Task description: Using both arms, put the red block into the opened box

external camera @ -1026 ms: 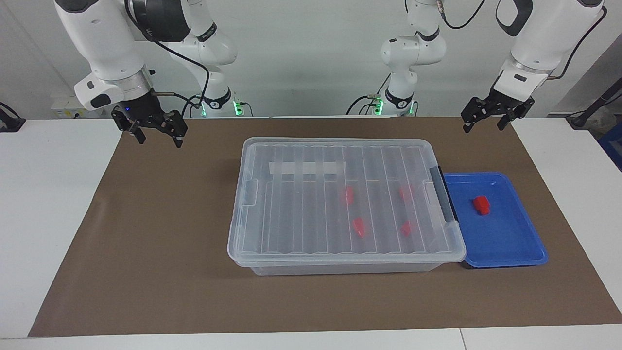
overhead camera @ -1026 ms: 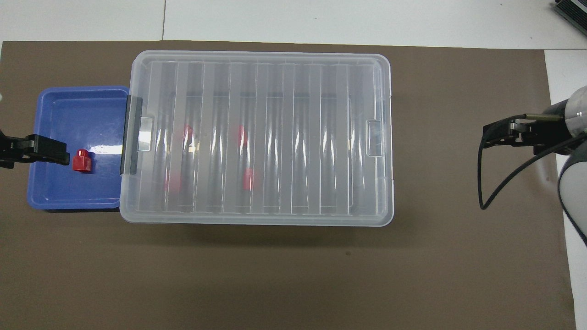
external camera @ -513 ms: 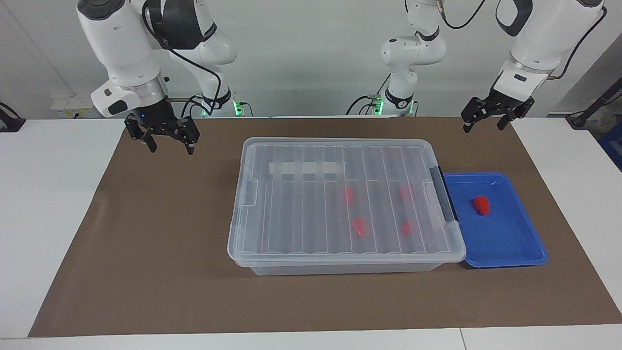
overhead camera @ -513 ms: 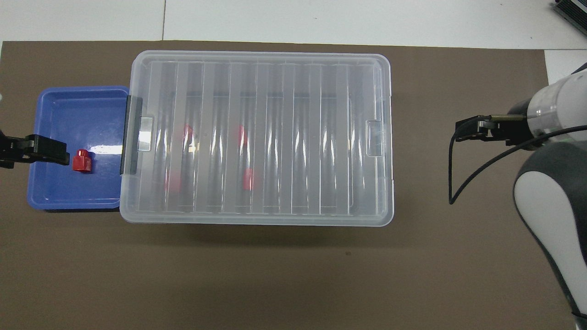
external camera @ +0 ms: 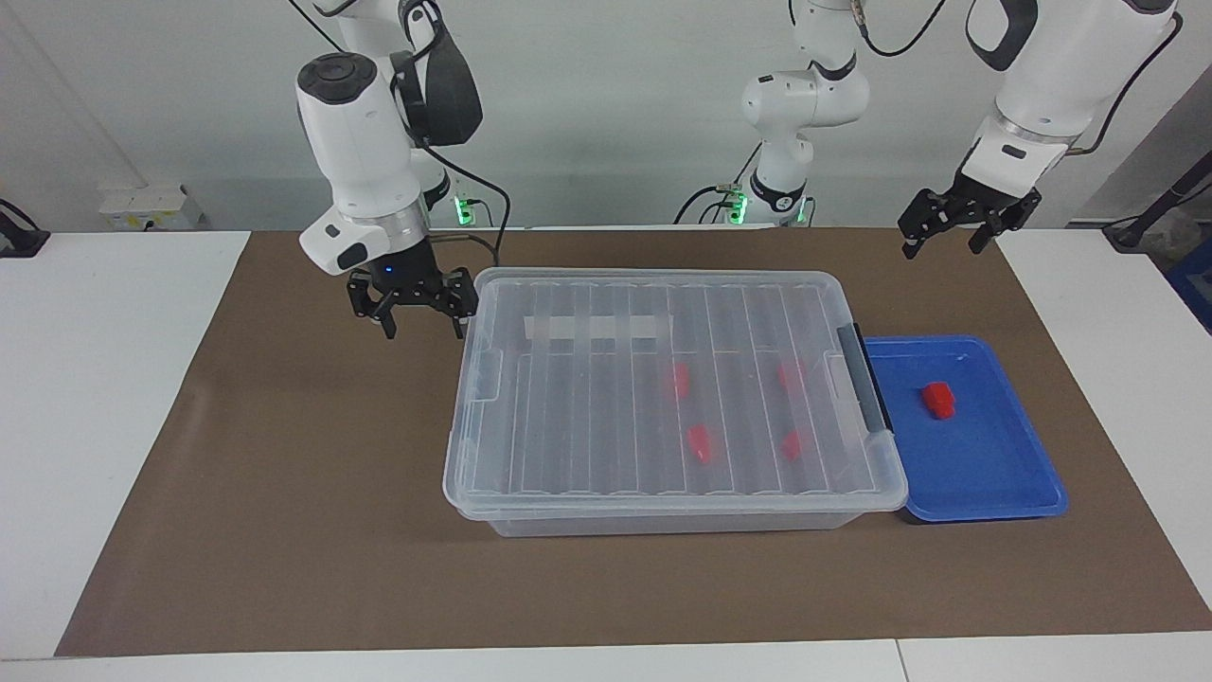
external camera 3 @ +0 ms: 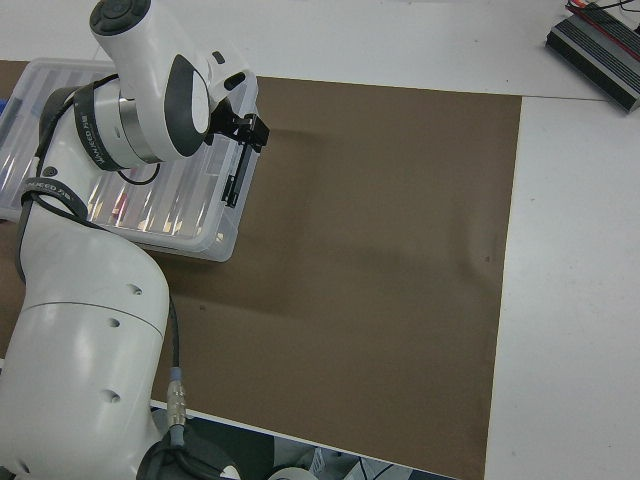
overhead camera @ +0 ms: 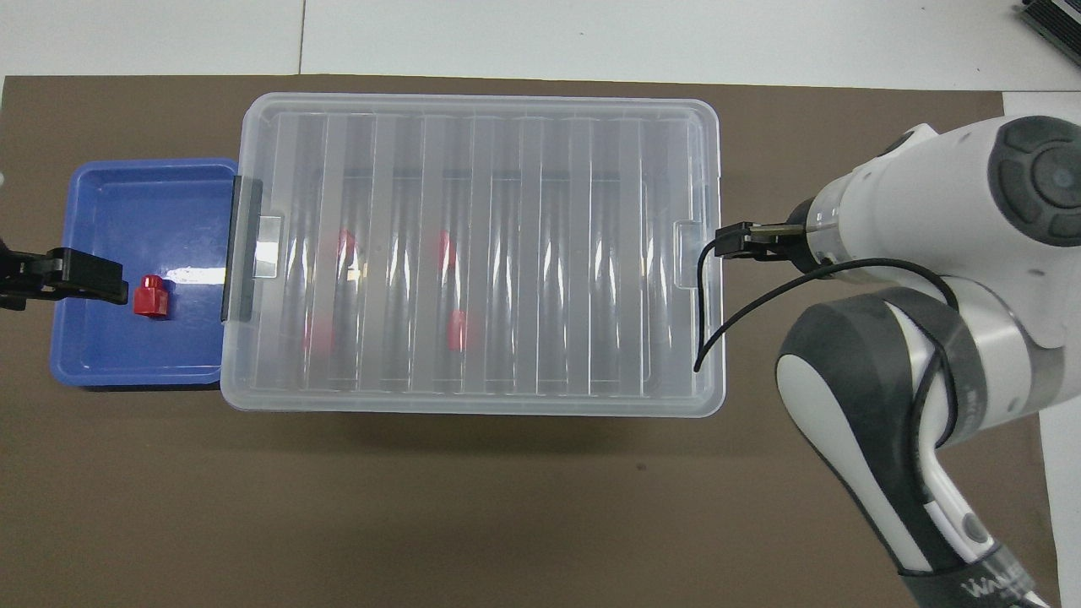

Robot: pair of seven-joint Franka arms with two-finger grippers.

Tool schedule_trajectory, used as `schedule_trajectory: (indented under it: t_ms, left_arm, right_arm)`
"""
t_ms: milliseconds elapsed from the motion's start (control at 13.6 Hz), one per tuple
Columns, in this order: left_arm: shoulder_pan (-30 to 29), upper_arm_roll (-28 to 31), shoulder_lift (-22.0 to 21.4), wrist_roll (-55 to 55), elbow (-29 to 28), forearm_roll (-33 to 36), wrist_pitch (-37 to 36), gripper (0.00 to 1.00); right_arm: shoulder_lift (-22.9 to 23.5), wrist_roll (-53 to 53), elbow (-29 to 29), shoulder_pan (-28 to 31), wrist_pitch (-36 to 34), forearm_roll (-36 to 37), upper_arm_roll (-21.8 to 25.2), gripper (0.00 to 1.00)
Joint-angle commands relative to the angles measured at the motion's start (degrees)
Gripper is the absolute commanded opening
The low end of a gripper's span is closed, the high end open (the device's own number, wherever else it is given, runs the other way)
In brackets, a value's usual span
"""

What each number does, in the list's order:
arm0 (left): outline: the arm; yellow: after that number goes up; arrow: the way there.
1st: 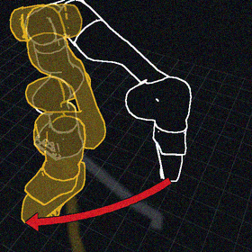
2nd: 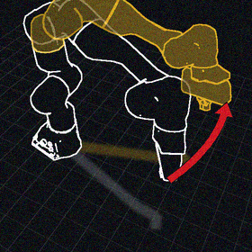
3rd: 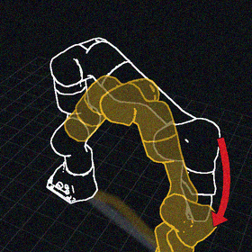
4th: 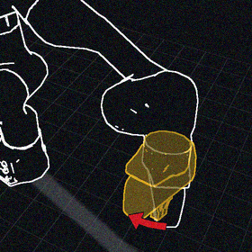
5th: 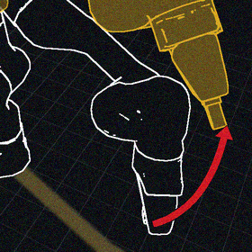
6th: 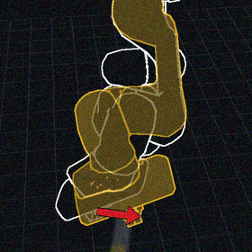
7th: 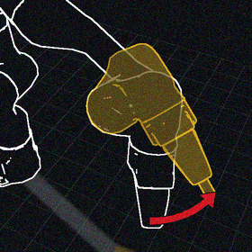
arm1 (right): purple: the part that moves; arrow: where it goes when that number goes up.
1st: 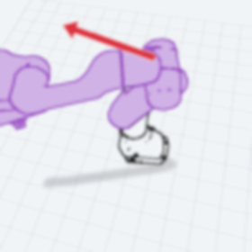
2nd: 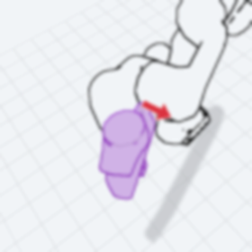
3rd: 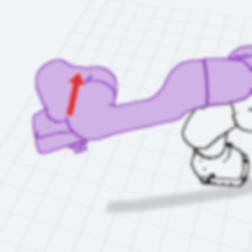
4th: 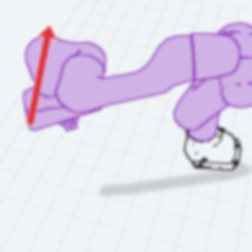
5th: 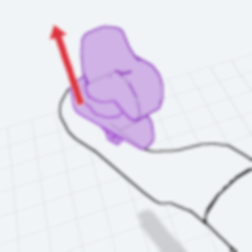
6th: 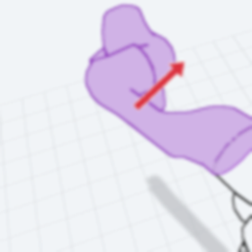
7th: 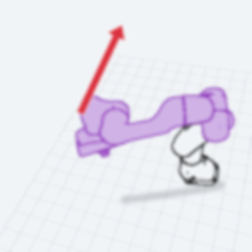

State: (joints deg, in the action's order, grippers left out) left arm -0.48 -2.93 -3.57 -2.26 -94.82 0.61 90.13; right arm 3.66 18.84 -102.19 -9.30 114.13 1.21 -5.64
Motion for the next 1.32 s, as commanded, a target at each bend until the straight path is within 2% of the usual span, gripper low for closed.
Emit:
schedule_trajectory:
  t_ms: [0, 220, 733, 1246]
  left_arm:
    - [-0.58, -0.15, -0.21, 0.59, -0.11, 0.10, 0.39, 1.00]
    - [-0.49, -0.15, -0.12, 0.59, -0.11, 0.10, 0.39, 1.00]
    - [-0.49, -0.15, -0.21, 0.59, -0.11, 0.10, 0.39, 1.00]
    - [-0.66, -0.15, -0.30, 0.67, -0.63, 0.18, 1.53, 1.00]
  right_arm:
    - [-0.85, 1.89, -4.49, 0.07, 5.21, -0.33, -0.08, 0.92]
    - [-1.46, 1.99, -8.27, 0.07, 5.92, -0.33, -0.08, 0.92]
    - [-2.17, 1.81, -10.83, -1.60, 5.84, -0.33, -0.08, 0.91]
    - [-2.96, -0.30, -10.75, 2.43, 3.39, -0.33, 0.01, 0.93]
